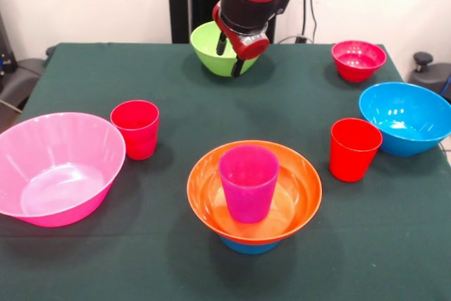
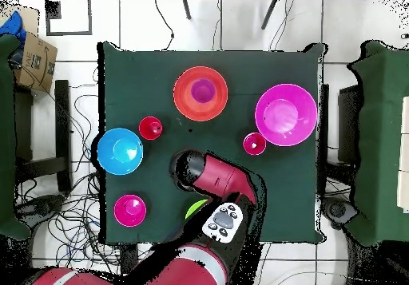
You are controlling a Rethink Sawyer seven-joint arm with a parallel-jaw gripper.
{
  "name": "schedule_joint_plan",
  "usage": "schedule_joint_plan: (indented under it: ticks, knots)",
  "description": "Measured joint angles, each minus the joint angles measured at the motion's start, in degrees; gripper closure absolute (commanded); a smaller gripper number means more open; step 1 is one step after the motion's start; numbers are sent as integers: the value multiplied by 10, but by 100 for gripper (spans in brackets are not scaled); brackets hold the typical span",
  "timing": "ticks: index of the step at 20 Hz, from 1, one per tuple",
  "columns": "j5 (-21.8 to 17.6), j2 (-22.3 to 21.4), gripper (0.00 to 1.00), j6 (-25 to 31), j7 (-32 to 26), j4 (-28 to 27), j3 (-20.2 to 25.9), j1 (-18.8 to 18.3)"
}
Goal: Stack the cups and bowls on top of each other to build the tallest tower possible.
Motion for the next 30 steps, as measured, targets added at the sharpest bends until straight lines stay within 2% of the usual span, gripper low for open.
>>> schedule_joint_plan:
  ticks: [11,19,21,25,30]
  knots:
    - [19,0,0,53,6,2,-2,1]
    - [36,8,0,55,6,11,-1,-3]
    - [42,12,0,40,6,15,3,-8]
    - [62,27,0,-45,6,32,17,-23]
    - [69,40,0,-119,6,48,28,-34]
